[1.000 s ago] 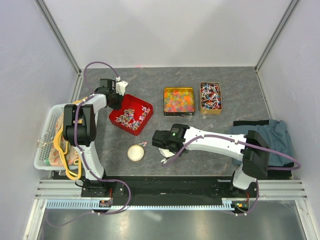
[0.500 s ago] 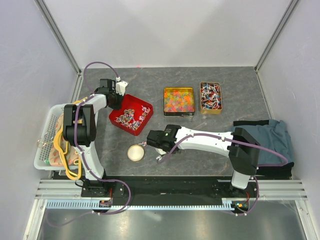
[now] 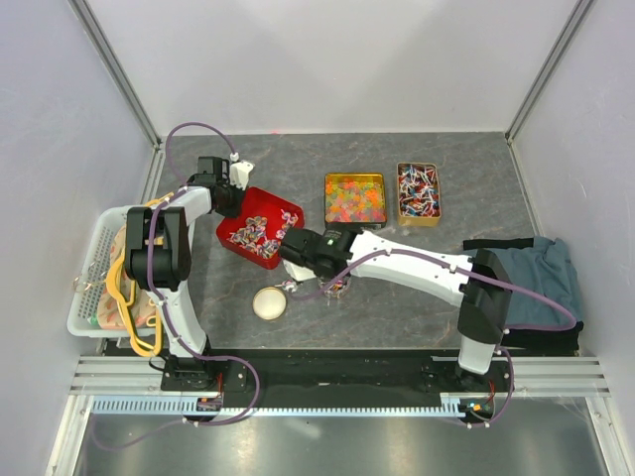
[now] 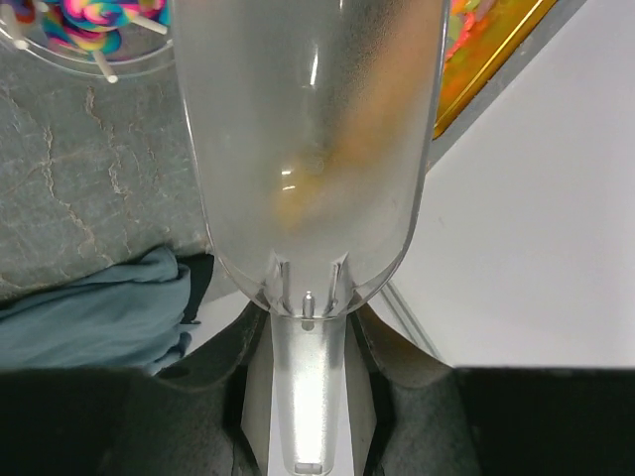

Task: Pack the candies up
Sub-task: Place the fake candies in the packing bottle, then place the storage box at the center of the board.

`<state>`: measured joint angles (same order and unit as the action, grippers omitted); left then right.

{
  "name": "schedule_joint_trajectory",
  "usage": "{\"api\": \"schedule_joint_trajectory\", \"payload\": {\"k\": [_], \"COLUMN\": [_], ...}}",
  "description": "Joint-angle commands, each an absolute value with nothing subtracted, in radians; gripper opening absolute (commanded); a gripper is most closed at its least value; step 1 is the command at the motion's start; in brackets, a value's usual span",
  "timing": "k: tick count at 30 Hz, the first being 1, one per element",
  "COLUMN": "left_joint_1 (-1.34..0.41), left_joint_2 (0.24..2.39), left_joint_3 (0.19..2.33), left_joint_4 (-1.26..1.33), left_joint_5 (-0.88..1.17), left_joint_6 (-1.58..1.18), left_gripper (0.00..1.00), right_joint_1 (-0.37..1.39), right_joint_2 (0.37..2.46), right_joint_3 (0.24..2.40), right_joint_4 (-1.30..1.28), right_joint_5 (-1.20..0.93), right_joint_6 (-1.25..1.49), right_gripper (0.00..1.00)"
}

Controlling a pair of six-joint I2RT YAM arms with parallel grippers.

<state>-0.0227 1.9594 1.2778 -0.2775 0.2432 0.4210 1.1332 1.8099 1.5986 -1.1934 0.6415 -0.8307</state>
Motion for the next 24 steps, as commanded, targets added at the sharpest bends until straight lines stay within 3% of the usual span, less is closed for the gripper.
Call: {"api": "schedule_joint_trajectory", "payload": {"k": [1,7,17,24], "left_joint_1": [-0.018,-0.018,-0.018,-0.018], "left_joint_2": [1.908,1.895,1.884,1.87], "left_joint_3": [1.27,1.267,1.261,1.255], "left_joint_4": [-0.285,-0.29,-0.291,-0.293], "left_joint_5": [0.299,0.307,0.324,0.339], "left_joint_6": [0.416,0.416,0.417,0.411], "left_gripper": [0.02,0.02,0.02,0.02], "right_joint_1": [1.054,0.855,0.71,0.551], "right_joint_2": [1.784,1.763,1.6,1.563], "right_joint_3": [1.644,1.637,1.205,1.077], "right_joint_4": [-1.25,-1.238,-1.022,-0.911], "right_joint_5": [0.575,0.386,0.275,0.186], "right_joint_6": [-0.798,-0.766,-0.715,-0.712], "right_gripper": [0.0,0.0,0.0,0.0]}}
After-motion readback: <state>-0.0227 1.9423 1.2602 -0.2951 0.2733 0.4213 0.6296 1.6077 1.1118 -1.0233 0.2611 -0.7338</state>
